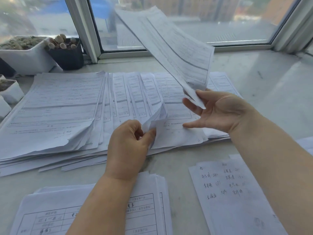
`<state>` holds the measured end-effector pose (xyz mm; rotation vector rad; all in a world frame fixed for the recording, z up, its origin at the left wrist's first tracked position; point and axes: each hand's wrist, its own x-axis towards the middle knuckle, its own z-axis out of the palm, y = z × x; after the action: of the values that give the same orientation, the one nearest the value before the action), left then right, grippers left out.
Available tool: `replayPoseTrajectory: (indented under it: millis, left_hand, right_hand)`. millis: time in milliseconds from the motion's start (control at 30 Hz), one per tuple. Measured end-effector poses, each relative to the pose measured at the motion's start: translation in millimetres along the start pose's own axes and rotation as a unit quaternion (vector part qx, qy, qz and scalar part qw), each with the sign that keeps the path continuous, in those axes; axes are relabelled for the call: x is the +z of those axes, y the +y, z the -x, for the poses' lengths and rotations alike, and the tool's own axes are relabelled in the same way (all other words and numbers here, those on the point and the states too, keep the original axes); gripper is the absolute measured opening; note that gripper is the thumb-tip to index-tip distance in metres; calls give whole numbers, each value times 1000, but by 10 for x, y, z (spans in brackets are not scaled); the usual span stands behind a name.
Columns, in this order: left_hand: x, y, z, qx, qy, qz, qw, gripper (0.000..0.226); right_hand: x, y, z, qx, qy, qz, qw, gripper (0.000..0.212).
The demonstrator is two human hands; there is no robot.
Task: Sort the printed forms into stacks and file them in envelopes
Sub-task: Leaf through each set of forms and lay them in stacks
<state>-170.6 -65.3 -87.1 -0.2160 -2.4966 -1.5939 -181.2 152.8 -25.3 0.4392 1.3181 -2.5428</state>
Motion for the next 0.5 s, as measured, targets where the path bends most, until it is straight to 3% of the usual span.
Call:
replayPoseTrajectory:
  millis: [133,233,333,500]
  left_hand:
    - [10,-5,-5,-5,-12,9,1000,50]
    - [3,29,-5,17,-10,-10,1000,51]
    - [7,30,-5,18,-12,-21,1000,52]
    - [20,-4,-2,44,-16,-73,996,43]
  right_hand:
    - [-33,-43,-29,21,3,27,999,36]
    - [-3,46,-58,38,-15,26,999,31]
    - [-20,103,-76,37,-16,21,999,38]
    - [-20,123,-91,37,-17,2,999,15]
